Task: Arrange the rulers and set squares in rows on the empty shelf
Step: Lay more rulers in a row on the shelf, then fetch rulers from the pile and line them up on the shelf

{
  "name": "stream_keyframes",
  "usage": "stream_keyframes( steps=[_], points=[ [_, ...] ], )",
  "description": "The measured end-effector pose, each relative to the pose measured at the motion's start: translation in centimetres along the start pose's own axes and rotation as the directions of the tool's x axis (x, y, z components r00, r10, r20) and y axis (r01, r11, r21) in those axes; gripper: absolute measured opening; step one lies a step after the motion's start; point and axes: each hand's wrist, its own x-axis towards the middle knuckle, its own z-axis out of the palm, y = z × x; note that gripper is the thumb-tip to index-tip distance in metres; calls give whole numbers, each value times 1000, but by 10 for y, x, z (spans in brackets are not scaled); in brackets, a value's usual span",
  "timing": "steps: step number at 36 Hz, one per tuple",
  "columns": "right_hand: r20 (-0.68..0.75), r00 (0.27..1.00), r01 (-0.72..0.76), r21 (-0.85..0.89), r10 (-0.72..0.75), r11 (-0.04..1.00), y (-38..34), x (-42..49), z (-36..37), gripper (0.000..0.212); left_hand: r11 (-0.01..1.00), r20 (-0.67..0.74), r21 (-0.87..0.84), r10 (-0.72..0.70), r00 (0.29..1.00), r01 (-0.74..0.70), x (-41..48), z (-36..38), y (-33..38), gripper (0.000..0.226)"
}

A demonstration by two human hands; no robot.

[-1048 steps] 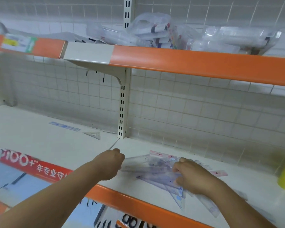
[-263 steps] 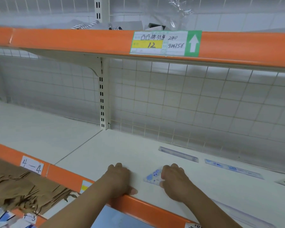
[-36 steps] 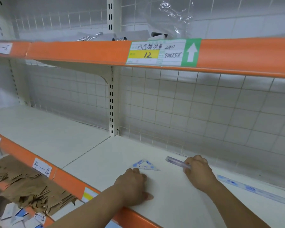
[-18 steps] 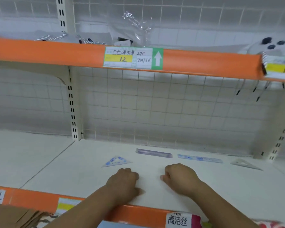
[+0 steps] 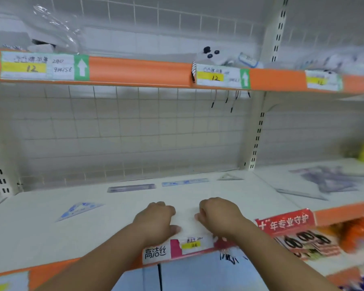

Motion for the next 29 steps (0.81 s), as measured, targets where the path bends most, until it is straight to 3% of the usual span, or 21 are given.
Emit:
stream_keyframes(
  steps=[21,29],
  points=[
    [6,995,-100,-92,101,991,292,-116,-17,18,991,21,-31,131,991,-130,77,42,285,43],
    [1,977,-211,-25,211,977,373,-126,-10,35,978,45,-3,209,977,-209,124,43,349,39]
  ],
)
